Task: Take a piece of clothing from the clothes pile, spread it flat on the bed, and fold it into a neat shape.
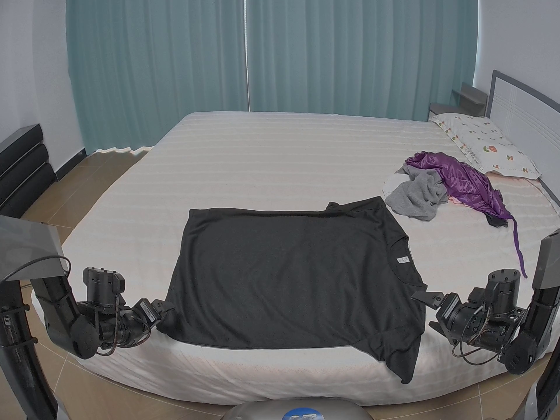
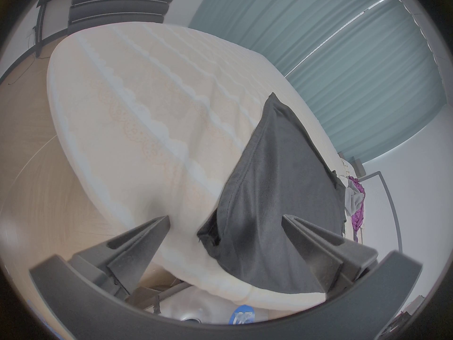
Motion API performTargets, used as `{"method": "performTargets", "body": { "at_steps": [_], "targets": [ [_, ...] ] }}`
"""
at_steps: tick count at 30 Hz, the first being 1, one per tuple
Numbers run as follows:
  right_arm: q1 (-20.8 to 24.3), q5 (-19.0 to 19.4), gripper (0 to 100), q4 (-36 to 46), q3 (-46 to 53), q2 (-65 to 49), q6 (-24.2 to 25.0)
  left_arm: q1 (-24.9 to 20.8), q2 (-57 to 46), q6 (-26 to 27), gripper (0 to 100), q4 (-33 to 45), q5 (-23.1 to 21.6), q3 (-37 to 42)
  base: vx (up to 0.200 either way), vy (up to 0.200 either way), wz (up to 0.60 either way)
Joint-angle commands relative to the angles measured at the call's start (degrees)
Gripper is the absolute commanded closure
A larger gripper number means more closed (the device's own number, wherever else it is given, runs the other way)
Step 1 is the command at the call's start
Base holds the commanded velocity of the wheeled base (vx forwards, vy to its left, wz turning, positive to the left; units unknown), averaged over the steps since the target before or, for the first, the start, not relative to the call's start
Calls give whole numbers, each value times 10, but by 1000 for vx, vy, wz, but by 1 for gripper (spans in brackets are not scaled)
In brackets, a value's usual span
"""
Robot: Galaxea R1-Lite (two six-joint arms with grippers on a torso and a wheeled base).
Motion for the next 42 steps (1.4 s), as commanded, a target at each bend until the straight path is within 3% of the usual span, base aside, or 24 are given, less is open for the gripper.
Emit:
{"method": "performTargets", "body": {
  "at_steps": [1, 2, 22, 42],
  "targets": [
    [0, 3, 0, 0, 0, 7, 0, -3, 37, 0, 0, 0, 5, -27, 0, 0, 0],
    [-1, 4, 0, 0, 1, 7, 0, -6, 37, 0, 100, 0, 7, -28, 0, 0, 0],
    [-4, 5, 0, -1, 2, 16, -3, 0, 24, 43, 100, 0, 61, 29, 0, 0, 0],
    [-28, -11, 0, 0, -16, 82, -40, 18, 22, 42, 100, 0, 45, 23, 0, 0, 0]
  ]
}}
